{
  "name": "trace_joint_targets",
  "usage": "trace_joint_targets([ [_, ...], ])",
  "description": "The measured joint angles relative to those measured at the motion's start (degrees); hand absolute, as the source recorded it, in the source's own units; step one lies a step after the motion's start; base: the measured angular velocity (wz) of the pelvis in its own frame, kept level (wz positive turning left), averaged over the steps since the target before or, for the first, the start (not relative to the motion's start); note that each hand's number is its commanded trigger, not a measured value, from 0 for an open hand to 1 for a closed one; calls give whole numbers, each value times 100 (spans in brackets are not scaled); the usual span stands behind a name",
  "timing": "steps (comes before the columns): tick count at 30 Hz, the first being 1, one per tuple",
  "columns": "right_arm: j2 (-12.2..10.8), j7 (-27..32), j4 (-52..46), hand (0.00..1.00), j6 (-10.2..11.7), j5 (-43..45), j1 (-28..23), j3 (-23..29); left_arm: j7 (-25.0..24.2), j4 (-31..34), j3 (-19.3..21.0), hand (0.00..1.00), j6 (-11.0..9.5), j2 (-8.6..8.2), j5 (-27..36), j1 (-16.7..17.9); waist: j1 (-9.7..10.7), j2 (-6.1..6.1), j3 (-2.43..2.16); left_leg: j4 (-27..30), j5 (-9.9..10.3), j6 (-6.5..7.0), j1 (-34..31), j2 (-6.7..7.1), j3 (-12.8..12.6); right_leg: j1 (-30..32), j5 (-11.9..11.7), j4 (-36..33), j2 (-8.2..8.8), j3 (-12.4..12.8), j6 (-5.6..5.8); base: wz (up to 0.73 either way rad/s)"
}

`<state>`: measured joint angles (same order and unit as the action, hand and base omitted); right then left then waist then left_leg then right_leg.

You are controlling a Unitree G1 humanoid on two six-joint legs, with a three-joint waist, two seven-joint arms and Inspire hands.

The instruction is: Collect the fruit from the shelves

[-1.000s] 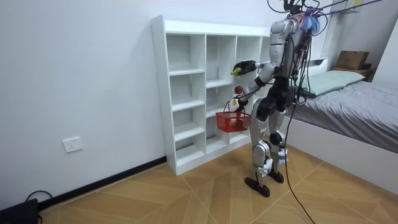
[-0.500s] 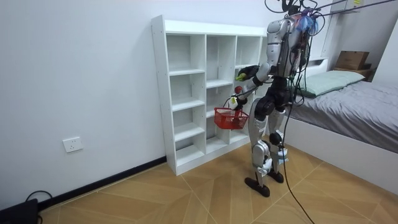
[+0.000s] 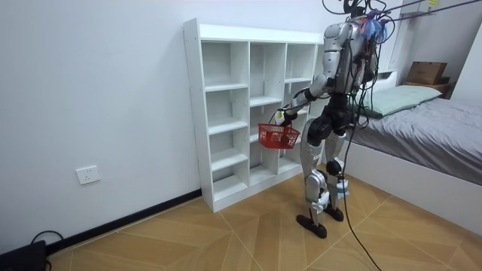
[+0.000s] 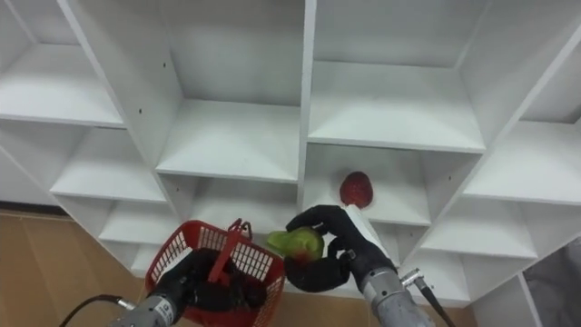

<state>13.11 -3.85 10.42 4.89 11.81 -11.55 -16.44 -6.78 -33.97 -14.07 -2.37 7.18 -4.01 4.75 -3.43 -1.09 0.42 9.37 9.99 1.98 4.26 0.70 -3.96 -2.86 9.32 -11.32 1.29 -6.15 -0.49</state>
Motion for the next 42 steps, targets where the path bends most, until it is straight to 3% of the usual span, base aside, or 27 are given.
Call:
trace_joint_targets([
  [10, -17, -3, 280, 100, 3, 110, 52, -32, -3, 1, -81, 100, -10, 72, -2, -5, 23, -36, -31, 4, 3, -1, -143, 0, 2, 102, -8, 58, -10, -24, -7, 1],
  [16, -70, 108, 924, 100, 5, 419, 303, -45, -86, 1, -165, 100, -45, 208, -4, -12, 1, -37, -34, 16, 3, -1, -298, 0, 8, 257, -15, 54, -11, -43, -14, 0],
  [26, -199, 247, 1553, 100, 70, 652, 752, -44, -412, 269, -187, 100, -102, 229, 0, -42, 22, 8, 14, 18, 2, -1, -481, -5, 10, 436, -14, 62, 19, -125, -12, 0],
  [32, -202, 233, 1603, 100, 70, 650, 785, -49, -519, 361, -202, 100, -225, 218, 1, -60, 18, 39, 26, 20, 2, -1, -562, -10, 31, 495, -12, 69, 35, -186, -9, 2],
  [42, -204, 177, 1854, 100, 74, 650, 946, -280, -680, 361, -423, 100, -259, 227, 2, -65, 24, 109, 44, 19, 2, -1, -581, -3, 88, 491, -12, 65, 34, -223, -9, 2],
])
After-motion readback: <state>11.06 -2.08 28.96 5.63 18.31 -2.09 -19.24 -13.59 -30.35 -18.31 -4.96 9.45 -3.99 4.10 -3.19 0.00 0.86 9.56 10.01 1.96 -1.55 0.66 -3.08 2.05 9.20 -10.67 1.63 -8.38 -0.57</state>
